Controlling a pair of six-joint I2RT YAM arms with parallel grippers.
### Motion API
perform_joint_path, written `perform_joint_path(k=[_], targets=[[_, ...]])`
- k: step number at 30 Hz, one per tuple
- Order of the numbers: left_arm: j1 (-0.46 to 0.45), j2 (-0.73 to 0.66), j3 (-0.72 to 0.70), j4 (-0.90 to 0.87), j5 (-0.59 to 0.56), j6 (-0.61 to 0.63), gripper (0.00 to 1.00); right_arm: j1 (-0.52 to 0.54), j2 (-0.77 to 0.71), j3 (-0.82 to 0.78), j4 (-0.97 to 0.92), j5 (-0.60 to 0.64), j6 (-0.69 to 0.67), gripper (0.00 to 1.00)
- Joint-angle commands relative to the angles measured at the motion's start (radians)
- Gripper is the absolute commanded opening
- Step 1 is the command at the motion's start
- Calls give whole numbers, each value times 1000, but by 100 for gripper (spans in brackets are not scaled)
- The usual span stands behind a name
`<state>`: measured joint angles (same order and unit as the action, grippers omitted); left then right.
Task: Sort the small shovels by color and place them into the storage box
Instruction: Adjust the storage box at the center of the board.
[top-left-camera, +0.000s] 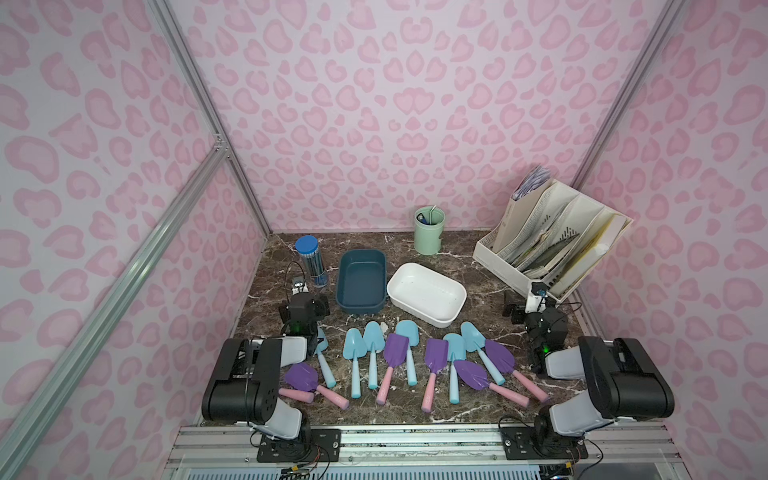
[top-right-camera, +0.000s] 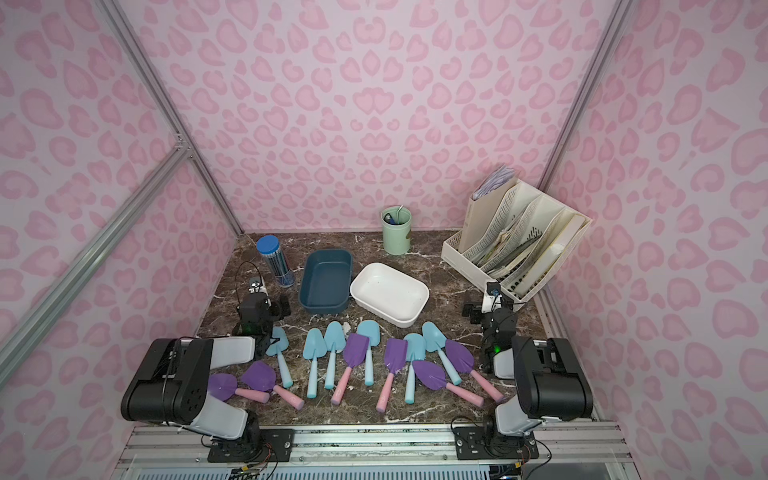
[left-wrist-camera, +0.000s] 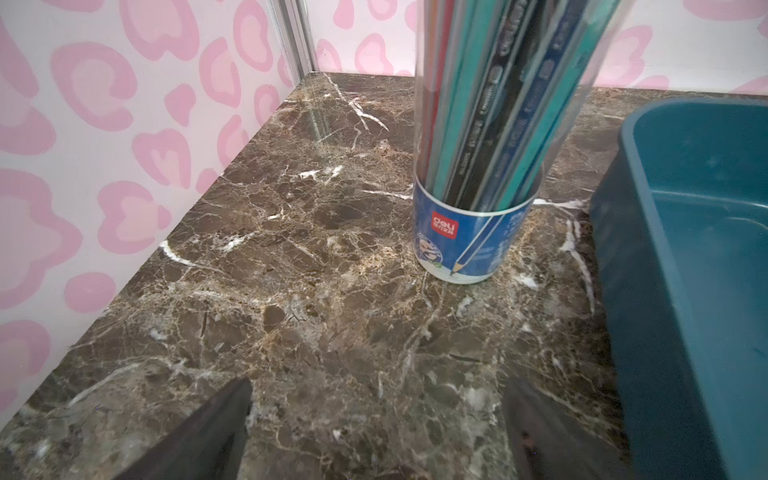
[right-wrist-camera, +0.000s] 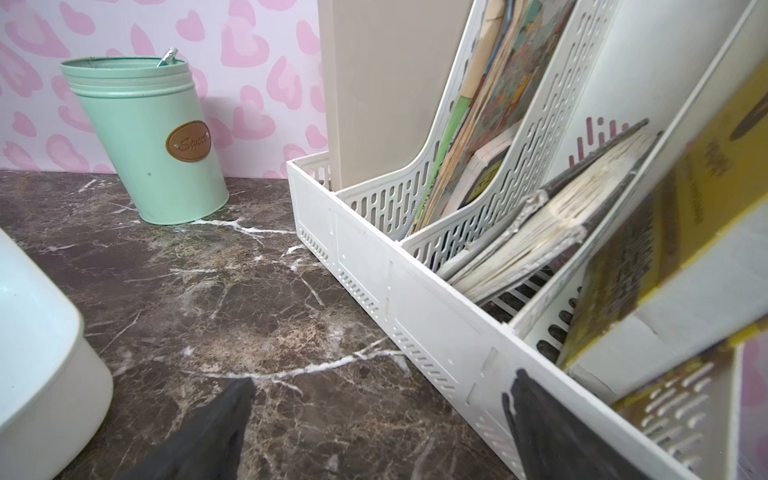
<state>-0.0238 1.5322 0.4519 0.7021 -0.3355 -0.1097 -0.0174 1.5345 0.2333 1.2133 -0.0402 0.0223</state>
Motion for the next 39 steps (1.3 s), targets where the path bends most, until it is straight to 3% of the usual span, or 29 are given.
perform_joint_path(k=[1, 19, 21, 24, 28, 33, 37, 39], targets=[[0, -3, 1, 14, 0, -3, 98, 2, -2, 4, 21, 0, -5, 100], [0, -4, 2, 14, 0, -4, 98, -2, -1, 6, 17, -4, -3, 99], [0, -3, 1, 15, -1, -4, 93, -3, -2, 5, 17, -6, -2, 100], [-1, -14, 1, 20, 12, 9, 82, -1, -11, -2, 35, -2, -4, 90], [-13, -115, 198, -422, 49, -2, 66, 2, -182, 123, -298, 13, -11, 92], [-86, -226, 217, -545, -147, -66, 65, 40, -317, 234, -508, 79, 18, 91], [-168, -334, 266, -713, -332, -128, 66, 149, -369, 339, -756, 188, 42, 90], [-199, -366, 299, -812, -343, -193, 66, 203, -391, 376, -848, 197, 58, 90]])
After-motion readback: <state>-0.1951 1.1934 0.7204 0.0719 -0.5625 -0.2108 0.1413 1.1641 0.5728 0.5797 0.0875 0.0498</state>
